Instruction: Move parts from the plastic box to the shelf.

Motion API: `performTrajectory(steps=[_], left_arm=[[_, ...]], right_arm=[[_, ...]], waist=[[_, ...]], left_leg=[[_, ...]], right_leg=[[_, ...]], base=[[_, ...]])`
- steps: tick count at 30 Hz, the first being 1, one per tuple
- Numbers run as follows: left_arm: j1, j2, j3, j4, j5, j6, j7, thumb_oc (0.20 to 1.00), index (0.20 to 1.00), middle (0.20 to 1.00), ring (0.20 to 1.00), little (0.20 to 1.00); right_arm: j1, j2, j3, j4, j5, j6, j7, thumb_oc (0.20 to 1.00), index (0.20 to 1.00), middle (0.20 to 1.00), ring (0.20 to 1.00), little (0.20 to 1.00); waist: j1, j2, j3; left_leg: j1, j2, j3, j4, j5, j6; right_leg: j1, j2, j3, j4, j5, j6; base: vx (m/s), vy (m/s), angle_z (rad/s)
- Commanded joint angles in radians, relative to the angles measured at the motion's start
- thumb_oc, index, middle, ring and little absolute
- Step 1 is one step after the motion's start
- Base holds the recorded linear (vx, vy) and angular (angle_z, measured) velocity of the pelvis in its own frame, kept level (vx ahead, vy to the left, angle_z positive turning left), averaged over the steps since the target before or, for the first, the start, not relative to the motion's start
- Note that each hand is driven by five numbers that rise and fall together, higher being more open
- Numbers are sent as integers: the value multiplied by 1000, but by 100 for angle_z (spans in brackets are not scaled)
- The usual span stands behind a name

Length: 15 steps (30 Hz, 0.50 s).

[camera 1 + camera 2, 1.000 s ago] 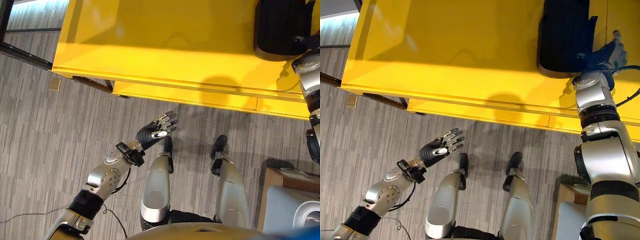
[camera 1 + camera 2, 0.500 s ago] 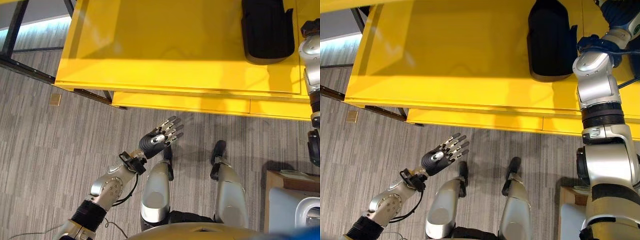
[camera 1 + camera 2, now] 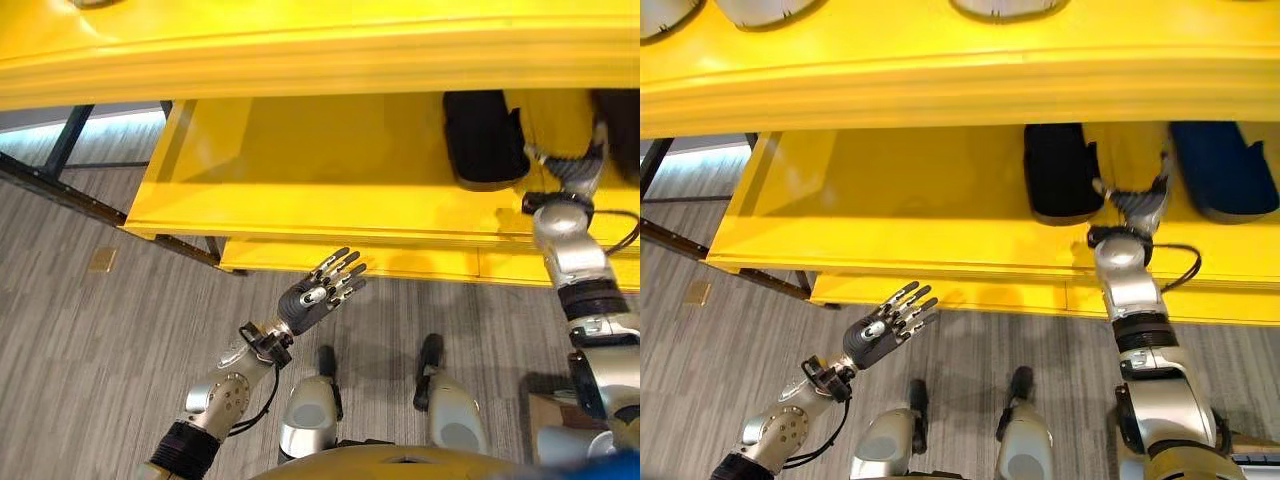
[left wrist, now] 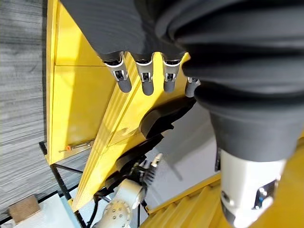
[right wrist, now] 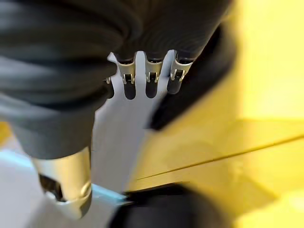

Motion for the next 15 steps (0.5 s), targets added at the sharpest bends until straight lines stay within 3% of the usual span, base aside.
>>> performTrajectory(steps=[1,6,10,12,15], left_arm=[[13,-15,-25,-43,8,-26,-16,1000,1000,1000,1000,1000],[17,-23,-14,-34,21,-31,-26,1000,1000,1000,1000,1000],[41,-41,0,-11,32,-55,-57,1000,1000,1000,1000,1000],[74,-62,17,8,43,-82,-75,1000,1000,1000,1000,1000],[139,-81,51,13,170,-112,-137,1000,1000,1000,1000,1000]], right_arm=[[-81,-61,-36,-21,36,-51,40,1000,1000,1000,1000,1000],[-28,-41,-35,-16,108,-69,75,1000,1000,1000,1000,1000],[78,31,-32,-96,158,-81,122,1000,1000,1000,1000,1000],[197,77,-15,-196,172,-108,251,1000,1000,1000,1000,1000],[494,159,43,-442,242,-146,458,1000,1000,1000,1000,1000]], waist=[[13,6,13],[3,-3,3],[-21,-12,-33],[-47,-18,-67],[-101,-46,-109]], left_leg=[[-42,32,-48,-34,113,2],[-29,35,-40,-43,119,0],[13,36,-27,-71,125,2],[43,37,-16,-86,125,2],[73,37,18,-101,121,8]], right_leg=[[54,-19,4,159,-161,30],[70,-10,6,141,-155,28],[113,-6,15,98,-139,30],[138,-6,24,74,-132,33],[160,-8,41,34,-110,45]], base=[[11,-7,-4],[-30,1,-1],[-6,93,-6],[51,247,-11],[-19,300,-12]])
